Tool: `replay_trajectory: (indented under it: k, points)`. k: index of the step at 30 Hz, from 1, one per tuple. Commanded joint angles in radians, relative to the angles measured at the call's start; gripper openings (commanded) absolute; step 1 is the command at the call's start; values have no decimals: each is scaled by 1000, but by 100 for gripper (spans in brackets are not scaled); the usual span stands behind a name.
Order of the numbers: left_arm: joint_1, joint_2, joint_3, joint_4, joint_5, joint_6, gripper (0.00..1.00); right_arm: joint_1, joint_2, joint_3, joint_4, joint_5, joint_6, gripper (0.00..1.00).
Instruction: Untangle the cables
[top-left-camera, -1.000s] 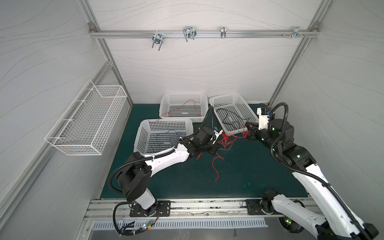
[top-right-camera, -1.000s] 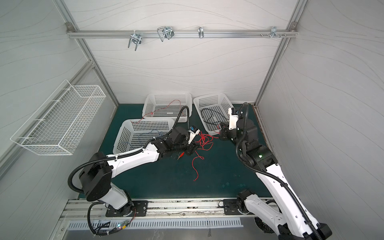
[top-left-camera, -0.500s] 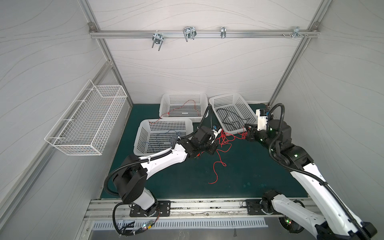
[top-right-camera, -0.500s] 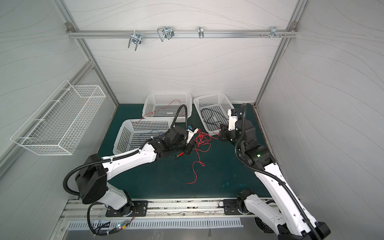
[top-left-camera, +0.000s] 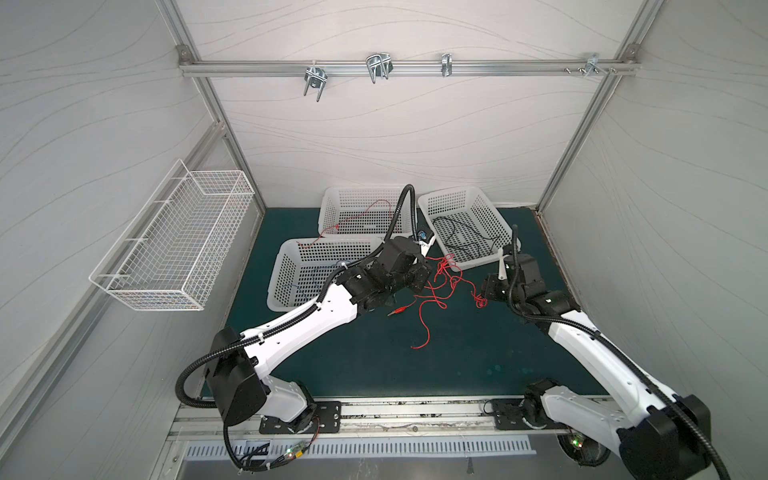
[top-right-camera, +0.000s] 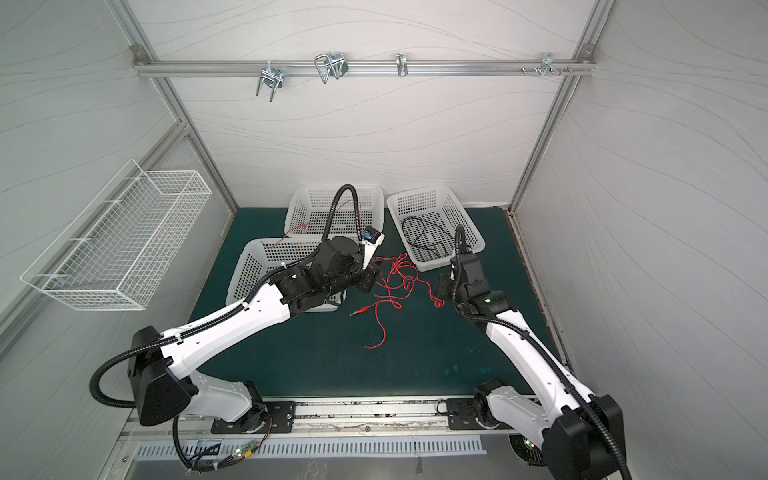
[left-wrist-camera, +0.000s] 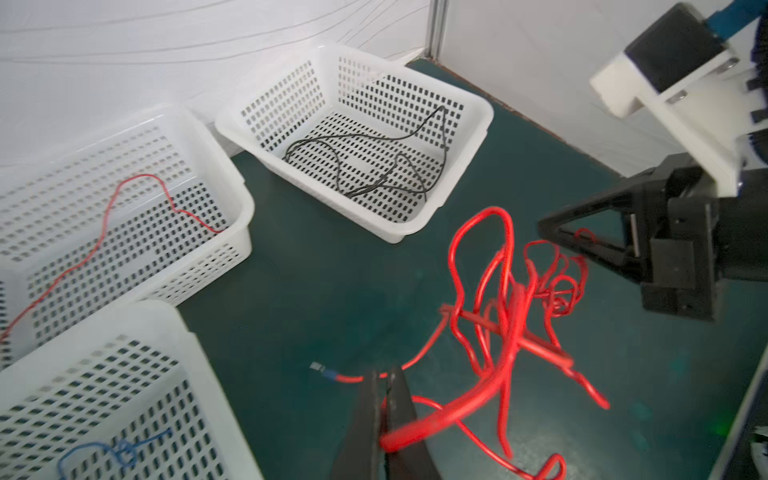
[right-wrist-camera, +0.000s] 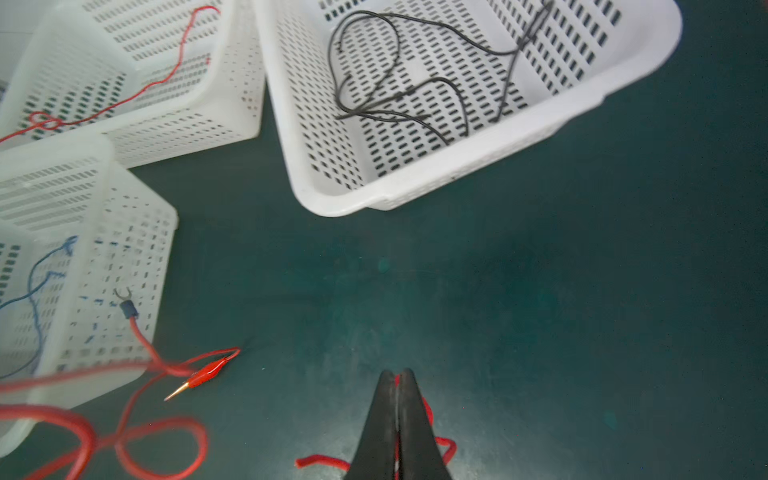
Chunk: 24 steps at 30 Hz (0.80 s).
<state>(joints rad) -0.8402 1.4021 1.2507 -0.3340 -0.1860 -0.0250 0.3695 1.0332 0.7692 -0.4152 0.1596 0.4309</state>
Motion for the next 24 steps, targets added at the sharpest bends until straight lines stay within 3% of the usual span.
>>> replay_trajectory:
  k: [1, 15, 24]
  points:
    - [18, -64, 60, -16, -119, 17, 0, -47, -13, -29, -20, 31, 31, 0]
    - [159, -270, 2, -121, -243, -69, 0, -248, -22, -37, -57, -42, -15, 0]
    - [166, -316, -20, -111, -231, -79, 0, -254, -34, -34, 20, -194, -21, 0]
